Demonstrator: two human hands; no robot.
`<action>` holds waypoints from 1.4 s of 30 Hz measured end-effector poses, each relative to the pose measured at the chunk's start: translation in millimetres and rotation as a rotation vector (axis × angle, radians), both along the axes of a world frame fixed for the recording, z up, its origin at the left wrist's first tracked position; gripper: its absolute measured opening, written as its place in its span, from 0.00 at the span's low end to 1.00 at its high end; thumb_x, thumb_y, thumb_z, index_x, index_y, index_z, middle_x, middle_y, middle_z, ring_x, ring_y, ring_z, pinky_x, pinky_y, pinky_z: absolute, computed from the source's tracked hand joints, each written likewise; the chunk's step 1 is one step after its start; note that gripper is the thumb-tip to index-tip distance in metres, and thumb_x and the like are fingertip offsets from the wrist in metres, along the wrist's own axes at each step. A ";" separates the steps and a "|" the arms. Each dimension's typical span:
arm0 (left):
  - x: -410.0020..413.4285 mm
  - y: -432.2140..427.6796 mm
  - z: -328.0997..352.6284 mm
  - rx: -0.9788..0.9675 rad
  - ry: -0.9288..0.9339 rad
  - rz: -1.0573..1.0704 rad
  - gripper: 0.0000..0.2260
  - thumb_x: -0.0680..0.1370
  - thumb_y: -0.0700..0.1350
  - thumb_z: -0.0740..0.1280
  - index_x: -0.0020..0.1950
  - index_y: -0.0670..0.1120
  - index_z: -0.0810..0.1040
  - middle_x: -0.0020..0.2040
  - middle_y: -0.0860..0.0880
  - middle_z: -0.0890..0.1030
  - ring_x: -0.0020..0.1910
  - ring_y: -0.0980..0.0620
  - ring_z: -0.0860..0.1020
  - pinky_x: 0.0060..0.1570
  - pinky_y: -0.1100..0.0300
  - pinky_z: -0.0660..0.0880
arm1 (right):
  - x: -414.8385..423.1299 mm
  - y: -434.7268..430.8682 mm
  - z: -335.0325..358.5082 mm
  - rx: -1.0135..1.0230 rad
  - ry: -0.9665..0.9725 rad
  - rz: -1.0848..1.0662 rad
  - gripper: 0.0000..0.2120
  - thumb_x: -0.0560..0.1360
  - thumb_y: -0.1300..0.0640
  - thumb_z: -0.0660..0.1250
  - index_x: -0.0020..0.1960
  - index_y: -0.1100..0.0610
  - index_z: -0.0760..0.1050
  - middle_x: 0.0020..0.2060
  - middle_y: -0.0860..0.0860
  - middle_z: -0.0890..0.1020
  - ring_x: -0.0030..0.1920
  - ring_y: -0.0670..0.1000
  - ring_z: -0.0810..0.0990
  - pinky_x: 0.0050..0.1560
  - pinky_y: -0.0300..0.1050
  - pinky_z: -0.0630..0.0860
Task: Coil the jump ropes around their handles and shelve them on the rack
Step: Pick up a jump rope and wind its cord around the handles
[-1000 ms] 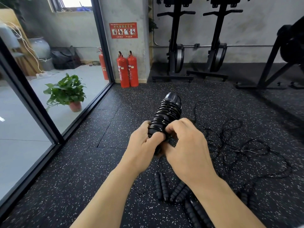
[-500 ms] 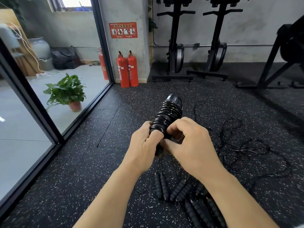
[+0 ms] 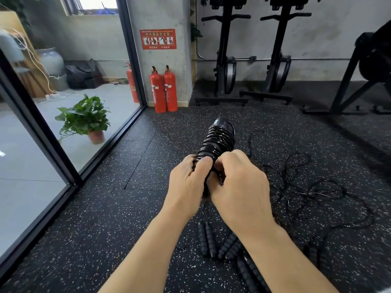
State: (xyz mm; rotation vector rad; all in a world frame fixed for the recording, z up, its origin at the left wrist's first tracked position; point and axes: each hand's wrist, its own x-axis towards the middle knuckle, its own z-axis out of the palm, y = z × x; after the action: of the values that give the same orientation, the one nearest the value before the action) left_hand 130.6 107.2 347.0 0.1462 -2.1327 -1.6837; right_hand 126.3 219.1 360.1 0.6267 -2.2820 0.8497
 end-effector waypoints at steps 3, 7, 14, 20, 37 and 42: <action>-0.3 -0.6 0.4 -0.038 -0.020 0.023 0.12 0.69 0.53 0.61 0.35 0.45 0.67 0.31 0.55 0.69 0.30 0.58 0.65 0.28 0.66 0.63 | -0.2 -2.7 -3.0 -0.008 0.033 -0.014 0.11 0.67 0.58 0.74 0.37 0.58 0.71 0.35 0.50 0.75 0.28 0.52 0.70 0.25 0.44 0.65; -1.3 -0.2 2.8 -0.082 -0.022 0.050 0.11 0.68 0.52 0.60 0.34 0.45 0.66 0.30 0.55 0.68 0.28 0.59 0.64 0.27 0.66 0.63 | -0.6 -9.3 -4.1 -0.023 0.049 -0.036 0.08 0.66 0.55 0.68 0.37 0.58 0.71 0.34 0.50 0.74 0.27 0.50 0.68 0.25 0.42 0.62; 2.7 -10.1 5.1 0.229 -0.126 0.010 0.12 0.73 0.49 0.62 0.36 0.41 0.74 0.28 0.46 0.76 0.27 0.46 0.74 0.26 0.59 0.69 | -12.9 4.7 4.5 -0.178 -0.205 0.229 0.06 0.72 0.60 0.69 0.48 0.54 0.83 0.42 0.46 0.81 0.42 0.45 0.80 0.46 0.47 0.78; 4.5 -7.5 9.4 0.354 -0.184 -0.078 0.14 0.80 0.43 0.57 0.39 0.41 0.76 0.30 0.43 0.80 0.24 0.45 0.75 0.24 0.61 0.68 | -23.2 8.1 1.4 -0.084 -0.073 0.256 0.11 0.76 0.57 0.63 0.51 0.56 0.83 0.39 0.50 0.80 0.39 0.51 0.80 0.38 0.53 0.78; 6.8 -9.6 2.7 0.191 -0.355 -0.067 0.25 0.68 0.53 0.61 0.50 0.30 0.75 0.35 0.39 0.80 0.25 0.42 0.77 0.21 0.62 0.68 | -29.4 8.4 3.0 0.240 0.008 0.274 0.01 0.72 0.64 0.68 0.43 0.60 0.76 0.41 0.51 0.74 0.39 0.54 0.74 0.33 0.54 0.75; 6.0 -10.0 4.3 0.189 -0.360 -0.040 0.14 0.78 0.46 0.62 0.47 0.35 0.78 0.32 0.43 0.80 0.25 0.45 0.78 0.22 0.62 0.70 | -28.6 10.8 1.2 0.230 0.037 0.233 0.05 0.70 0.58 0.70 0.41 0.58 0.74 0.38 0.50 0.75 0.32 0.53 0.75 0.28 0.45 0.69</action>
State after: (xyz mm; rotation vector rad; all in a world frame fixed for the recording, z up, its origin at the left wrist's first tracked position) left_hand 136.6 97.2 351.3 0.4984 -2.2286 -2.0077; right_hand 97.7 229.9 361.3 1.0184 -2.3222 0.6773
